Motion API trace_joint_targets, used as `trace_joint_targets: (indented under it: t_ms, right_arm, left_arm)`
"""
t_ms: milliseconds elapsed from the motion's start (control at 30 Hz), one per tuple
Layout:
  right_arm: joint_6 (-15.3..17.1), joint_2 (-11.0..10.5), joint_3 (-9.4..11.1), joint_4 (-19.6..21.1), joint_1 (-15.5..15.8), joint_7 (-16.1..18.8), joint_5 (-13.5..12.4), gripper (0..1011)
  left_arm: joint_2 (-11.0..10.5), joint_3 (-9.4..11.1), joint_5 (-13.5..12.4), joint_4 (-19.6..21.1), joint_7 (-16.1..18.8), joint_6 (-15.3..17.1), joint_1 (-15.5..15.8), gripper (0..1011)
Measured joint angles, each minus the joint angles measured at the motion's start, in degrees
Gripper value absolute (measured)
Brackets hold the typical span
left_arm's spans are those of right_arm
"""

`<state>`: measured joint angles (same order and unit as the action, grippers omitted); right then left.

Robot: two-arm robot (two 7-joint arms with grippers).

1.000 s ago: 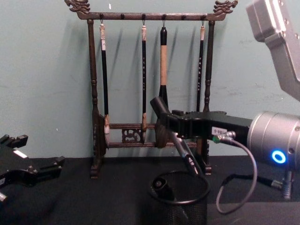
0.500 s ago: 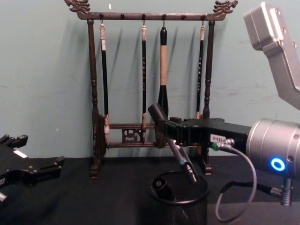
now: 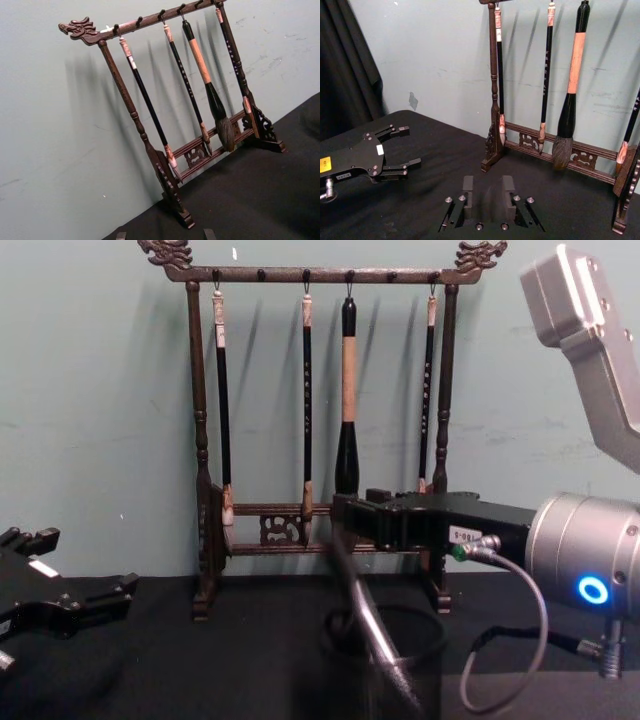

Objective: Pick up the water-based marker from the table and place it into the pen holder.

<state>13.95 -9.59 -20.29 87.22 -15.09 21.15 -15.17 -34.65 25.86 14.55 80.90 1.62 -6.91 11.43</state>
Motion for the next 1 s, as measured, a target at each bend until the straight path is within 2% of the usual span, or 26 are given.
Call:
trace_joint_targets:
  t_ms: [100,267,333,400,433,567,600,733,867,900,1000]
  right_arm:
    - [0.00,0.02,0.00,0.01,0.00,0.00,0.02,451]
    - [0.00,0.02,0.00,0.02,0.00,0.00,0.05,544]
    - [0.00,0.02,0.00,0.02,0.00,0.00,0.07,687]
    - [0.00,0.02,0.00,0.02,0.00,0.00,0.08,687]
    - [0.00,0.02,0.00,0.02,0.00,0.00,0.09,807]
    - [0.00,0.02,0.00,0.02,0.00,0.00,0.10,873]
    - [0.00,0.02,0.00,0.02,0.00,0.00,0.10,944]
    - [0.00,0.02,-0.01,0.02,0.00,0.00,0.10,1000]
    - [-0.92,-0.35,0.67,0.59,0.41,-3.10,0.10,1000]
    - [-1.74,-0.51,1.10,0.70,0.53,-5.04,0.56,1000]
    - [-2.63,-0.60,1.71,0.70,0.58,-6.97,1.29,1000]
  left_arm:
    - [0.00,0.00,0.00,0.00,0.00,0.00,0.00,1001]
    - [0.00,0.00,0.00,0.00,0.00,0.00,0.00,1001]
    - [0.00,0.00,0.00,0.00,0.00,0.00,0.00,1001]
    - [0.00,0.00,0.00,0.00,0.00,0.00,0.00,1001]
    - [0.00,0.00,0.00,0.00,0.00,0.00,0.00,1001]
    - [0.00,0.00,0.00,0.00,0.00,0.00,0.00,1001]
    - [0.00,0.00,0.00,0.00,0.00,0.00,0.00,1002]
    - [0.00,0.00,0.00,0.00,0.00,0.00,0.00,1001]
    - [0.00,0.00,0.00,0.00,0.00,0.00,0.00,1001]
    - [0.00,0.00,0.00,0.00,0.00,0.00,0.00,1001]
    - [0.00,0.00,0.00,0.00,0.00,0.00,0.00,1001]
